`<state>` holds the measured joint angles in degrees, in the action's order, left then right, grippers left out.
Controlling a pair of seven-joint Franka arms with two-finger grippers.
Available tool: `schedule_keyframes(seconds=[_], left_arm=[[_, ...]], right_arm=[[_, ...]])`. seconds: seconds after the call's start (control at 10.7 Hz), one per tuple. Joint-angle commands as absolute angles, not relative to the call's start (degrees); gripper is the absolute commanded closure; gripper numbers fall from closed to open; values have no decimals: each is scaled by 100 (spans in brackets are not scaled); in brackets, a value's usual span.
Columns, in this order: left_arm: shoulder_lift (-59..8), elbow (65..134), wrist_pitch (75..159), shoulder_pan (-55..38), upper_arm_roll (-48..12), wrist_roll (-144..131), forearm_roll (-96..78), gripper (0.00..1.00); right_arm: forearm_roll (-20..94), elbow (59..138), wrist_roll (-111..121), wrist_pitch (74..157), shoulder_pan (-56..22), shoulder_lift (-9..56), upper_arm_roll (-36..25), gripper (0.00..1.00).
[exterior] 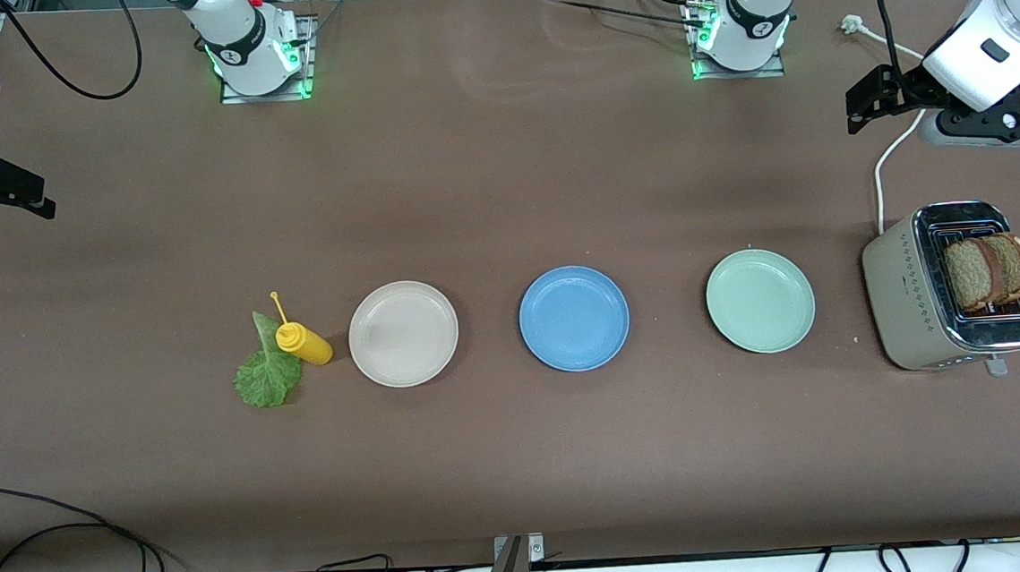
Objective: Make sandwich in blue plate with both arms
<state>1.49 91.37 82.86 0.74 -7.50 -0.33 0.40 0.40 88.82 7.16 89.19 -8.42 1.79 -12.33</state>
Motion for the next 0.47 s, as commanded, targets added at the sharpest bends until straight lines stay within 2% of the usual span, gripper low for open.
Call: schedule_keyframes(seconds=[0.0,0.38], left_arm=[[35,8938,8191,44,-738,9,18,0],[-87,8938,8209,0,-791,0,18,0]], right_arm=[[44,8763,800,8789,-835,185,-1239,0],[35,8771,809,8772,-835,184,-1239,0]])
